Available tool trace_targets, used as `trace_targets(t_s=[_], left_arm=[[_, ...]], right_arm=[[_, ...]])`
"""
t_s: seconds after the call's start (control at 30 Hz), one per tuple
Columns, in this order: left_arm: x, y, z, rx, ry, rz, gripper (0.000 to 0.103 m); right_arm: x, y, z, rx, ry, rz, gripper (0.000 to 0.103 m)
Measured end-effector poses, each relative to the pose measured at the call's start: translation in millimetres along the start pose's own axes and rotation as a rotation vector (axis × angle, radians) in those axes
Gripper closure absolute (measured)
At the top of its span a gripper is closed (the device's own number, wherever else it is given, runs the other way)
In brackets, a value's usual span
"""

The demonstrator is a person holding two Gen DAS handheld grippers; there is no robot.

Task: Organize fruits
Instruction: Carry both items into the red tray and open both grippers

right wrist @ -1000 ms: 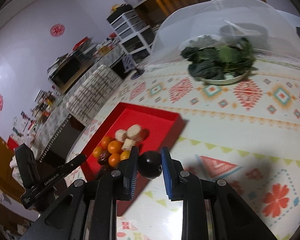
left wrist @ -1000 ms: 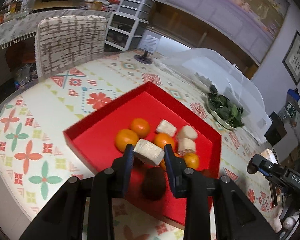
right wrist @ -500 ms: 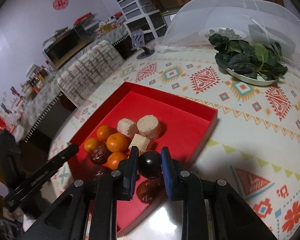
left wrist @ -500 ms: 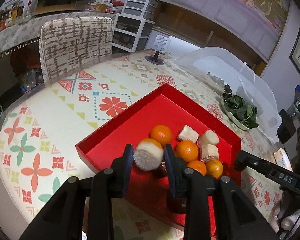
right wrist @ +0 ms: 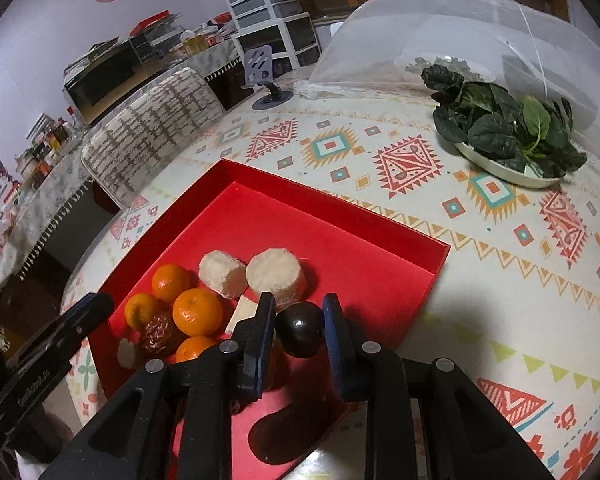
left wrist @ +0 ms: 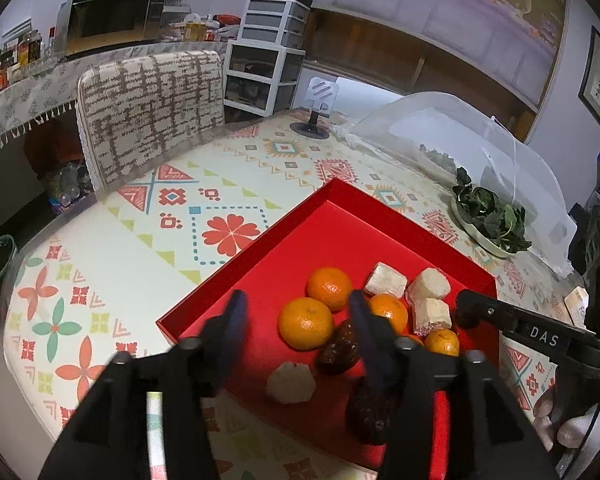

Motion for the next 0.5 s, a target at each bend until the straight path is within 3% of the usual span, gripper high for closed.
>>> trace_targets(t_s=[0.07, 0.17, 0.37, 0.43, 0.5], left_arm=[[-1.0, -0.9, -2.4, 0.007, 0.002, -0.004, 0.036], [-2.1, -0.6, -6.0, 0.011, 0.008, -0.001, 0.032], [-14.0, -1.1, -17.6, 0.032, 0.002, -0.016, 0.031], [-26.0, -5.1, -22.1, 0.051, -0.032, -0.060, 0.031], [-46.2, -11.2, -27.3, 0.078, -0.087, -0.138, 0.023]], right_arm=[[-1.3, -0.8, 0.1, 0.005, -0.003, -0.006, 0.071], [-5.9, -2.2, -0.8, 0.011, -0.008, -0.019, 0.066], [-21.5, -2.9, -1.9, 0.024, -0.023, -0.046, 0.062], [-30.4, -2.1, -4.7, 0.031, -0.025, -0.065, 0.057], [-41.4, 0.0, -8.0, 0.038, -0.029, -0.086, 0.056]])
Point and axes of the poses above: each gripper's, at about its wrist camera, not at the fingertips, and x roughly the way its jaws point, z to its left, y to its underside, the point moved 7 cm from there along x, roughly the way its jaws point, and after that the axes turned 8 degrees about y, right-handed, at the moved point
